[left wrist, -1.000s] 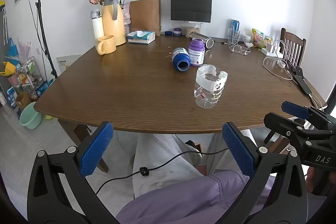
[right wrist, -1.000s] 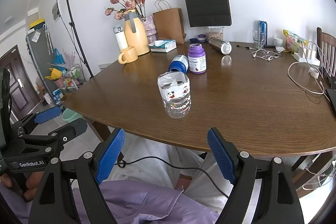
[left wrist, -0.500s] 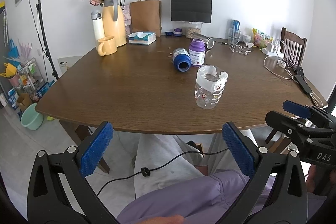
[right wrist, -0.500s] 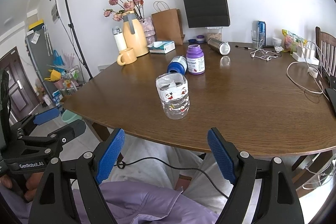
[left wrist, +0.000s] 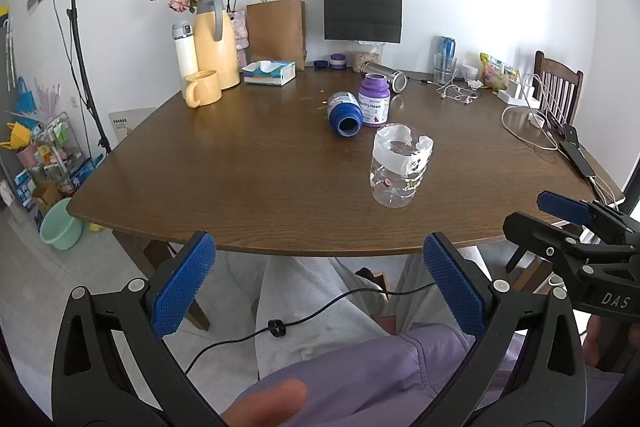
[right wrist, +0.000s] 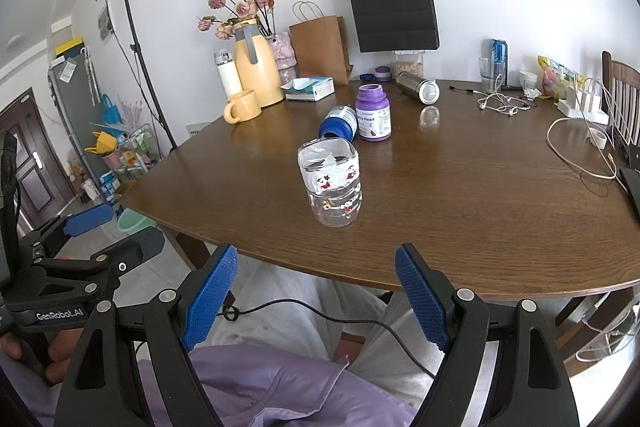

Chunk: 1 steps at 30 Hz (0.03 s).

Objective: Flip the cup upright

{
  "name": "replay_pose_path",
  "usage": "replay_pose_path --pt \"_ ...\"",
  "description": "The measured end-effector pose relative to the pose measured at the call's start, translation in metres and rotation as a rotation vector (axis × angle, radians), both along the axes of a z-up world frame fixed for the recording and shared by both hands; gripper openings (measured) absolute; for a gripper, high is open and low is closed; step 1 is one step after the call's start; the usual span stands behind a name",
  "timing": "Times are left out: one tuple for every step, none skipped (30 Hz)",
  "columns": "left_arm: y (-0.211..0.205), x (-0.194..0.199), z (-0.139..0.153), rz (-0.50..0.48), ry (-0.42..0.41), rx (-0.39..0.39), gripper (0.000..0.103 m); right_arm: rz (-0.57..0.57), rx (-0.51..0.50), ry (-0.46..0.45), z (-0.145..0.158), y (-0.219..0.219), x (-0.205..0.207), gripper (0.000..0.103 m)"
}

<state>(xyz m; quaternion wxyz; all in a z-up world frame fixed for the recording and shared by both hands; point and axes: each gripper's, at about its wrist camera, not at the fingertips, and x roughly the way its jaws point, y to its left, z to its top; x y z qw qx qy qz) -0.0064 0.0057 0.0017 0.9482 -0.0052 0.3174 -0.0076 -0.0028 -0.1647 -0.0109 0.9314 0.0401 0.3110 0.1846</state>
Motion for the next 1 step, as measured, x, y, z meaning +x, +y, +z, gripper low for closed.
replay_pose_path --pt "0.0019 0.001 0.0003 -0.002 0.003 -0.003 0.103 0.0 0.0 0.0 0.0 0.0001 -0.0001 0.085"
